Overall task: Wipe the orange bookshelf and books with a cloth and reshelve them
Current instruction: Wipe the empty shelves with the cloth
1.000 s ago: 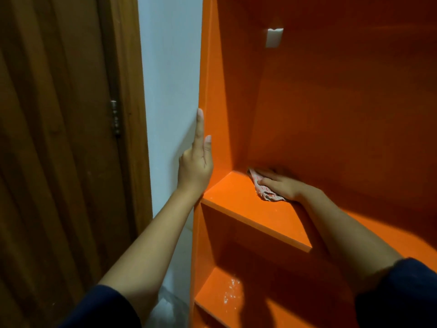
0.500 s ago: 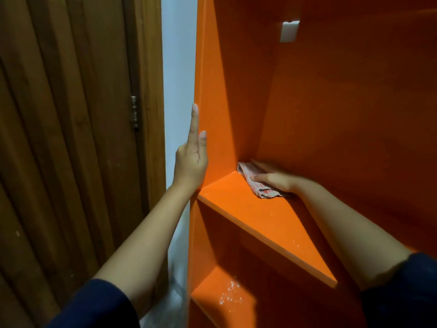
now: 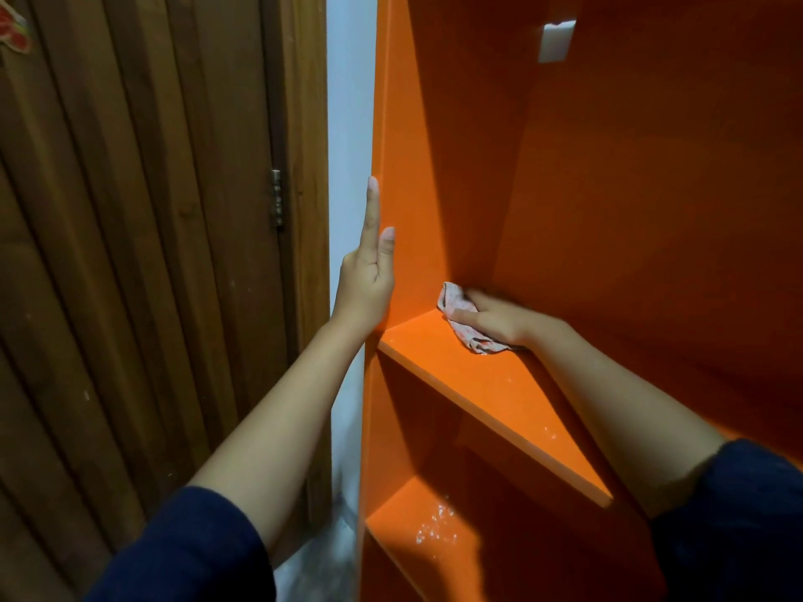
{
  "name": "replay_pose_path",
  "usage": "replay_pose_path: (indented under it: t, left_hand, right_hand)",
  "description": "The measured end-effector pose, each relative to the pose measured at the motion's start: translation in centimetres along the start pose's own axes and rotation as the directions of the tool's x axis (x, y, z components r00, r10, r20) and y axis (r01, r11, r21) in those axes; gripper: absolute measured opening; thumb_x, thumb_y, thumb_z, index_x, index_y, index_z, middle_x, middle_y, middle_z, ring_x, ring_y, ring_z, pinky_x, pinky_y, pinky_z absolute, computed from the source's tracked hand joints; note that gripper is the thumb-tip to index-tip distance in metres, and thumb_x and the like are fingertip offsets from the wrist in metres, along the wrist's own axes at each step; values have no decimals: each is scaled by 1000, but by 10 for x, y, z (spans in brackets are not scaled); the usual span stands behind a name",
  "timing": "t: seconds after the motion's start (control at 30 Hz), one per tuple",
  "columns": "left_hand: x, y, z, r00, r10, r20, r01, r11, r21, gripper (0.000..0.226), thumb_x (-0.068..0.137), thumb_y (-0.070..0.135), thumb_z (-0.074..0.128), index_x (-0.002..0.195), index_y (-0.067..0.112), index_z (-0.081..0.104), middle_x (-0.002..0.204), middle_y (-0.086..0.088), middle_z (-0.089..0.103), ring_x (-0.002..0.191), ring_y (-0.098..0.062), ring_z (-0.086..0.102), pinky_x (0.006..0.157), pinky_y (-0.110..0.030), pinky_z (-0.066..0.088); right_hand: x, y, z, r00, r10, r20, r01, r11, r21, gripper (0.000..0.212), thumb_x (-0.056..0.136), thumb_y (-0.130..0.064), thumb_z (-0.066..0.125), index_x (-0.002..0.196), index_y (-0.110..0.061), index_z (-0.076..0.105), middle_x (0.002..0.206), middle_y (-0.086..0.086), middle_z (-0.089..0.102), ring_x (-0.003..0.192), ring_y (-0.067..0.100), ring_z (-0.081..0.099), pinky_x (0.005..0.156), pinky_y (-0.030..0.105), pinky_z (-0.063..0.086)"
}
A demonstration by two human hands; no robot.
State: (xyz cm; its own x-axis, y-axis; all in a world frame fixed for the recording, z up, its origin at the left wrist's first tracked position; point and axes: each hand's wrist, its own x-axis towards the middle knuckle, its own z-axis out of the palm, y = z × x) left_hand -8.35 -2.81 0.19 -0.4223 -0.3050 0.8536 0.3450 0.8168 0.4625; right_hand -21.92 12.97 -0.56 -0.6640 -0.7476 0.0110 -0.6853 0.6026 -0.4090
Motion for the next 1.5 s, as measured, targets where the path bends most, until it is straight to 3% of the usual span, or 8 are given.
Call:
replay_pose_path:
  t: [0.17, 0.33, 0.53, 0.77, 0.97, 1.1, 1.37, 1.5]
  left_hand:
    - [1, 3, -10, 994, 40, 104, -48, 996, 78, 47, 87, 70, 17, 119, 76, -16, 82, 19, 37, 87, -46, 61, 75, -58, 52]
    - [2, 4, -21, 976, 41, 213, -42, 999, 2, 60, 98, 43, 26, 124, 71, -20, 87, 28, 32, 95, -46, 60, 80, -55, 53]
    - [6, -3, -30, 942, 53, 332, 5, 985, -172, 59, 97, 45, 25, 130, 64, -21, 147, -8, 38, 117, -37, 54, 95, -53, 48]
    - [5, -13, -38, 917, 82, 391, 13, 972, -235, 65, 101, 33, 34, 141, 48, -15, 96, -11, 58, 69, -40, 58, 65, -53, 52]
    - [-18, -7, -34, 988, 61, 143, -28, 975, -219, 63, 94, 8, 52, 148, 18, 21, 133, -15, 48, 110, -24, 53, 85, -19, 40]
    - [-47, -5, -28, 997, 65, 36, -54, 969, -242, 53, 86, -9, 52, 137, 4, 44, 137, -19, 44, 127, -24, 39, 106, -25, 31]
    - [-78, 2, -3, 887, 139, 441, -87, 987, -136, 43, 88, 31, 40, 112, 5, 64, 115, -13, 65, 108, -31, 60, 92, -41, 44]
    - [-74, 0, 0, 858, 111, 502, -97, 994, -54, 46, 88, 39, 38, 106, 8, 68, 110, -9, 66, 106, -29, 59, 90, -40, 39]
  right_hand:
    - [-17, -15, 4, 999, -52, 13, 53, 993, -110, 60, 96, -48, 42, 148, -23, 26, 154, 5, 22, 138, 25, 27, 107, 36, 25]
    - [-39, -42, 13, 994, -108, -2, 106, 983, -150, 56, 97, -46, 40, 147, -25, 27, 155, -2, 23, 140, 20, 26, 108, 35, 23]
    - [-51, -68, 30, 988, -133, -84, 118, 980, -159, 52, 96, -44, 47, 141, -17, 42, 147, 1, 40, 135, 18, 35, 106, 28, 26]
    - [-80, -97, 47, 955, -232, -185, 188, 956, -227, 35, 93, -28, 55, 126, -16, 56, 129, 2, 58, 117, 20, 53, 92, 34, 42]
    - [-135, -107, 51, 921, -147, -360, 79, 977, -198, 27, 91, -19, 58, 117, -17, 61, 114, 1, 65, 103, 17, 59, 84, 34, 46]
    - [-190, -110, 42, 889, 42, -455, -90, 993, -83, 26, 90, -14, 61, 117, -15, 62, 106, -2, 67, 93, 7, 58, 75, 21, 41]
    - [-316, -97, 13, 547, 332, -769, -405, 908, 104, 32, 92, -7, 56, 121, -20, 59, 98, -6, 62, 85, 11, 63, 65, 12, 43]
    - [-357, -67, 14, 367, 538, -758, -527, 792, 307, 40, 91, -4, 53, 121, -30, 54, 112, 1, 55, 77, 30, 68, 54, 42, 59]
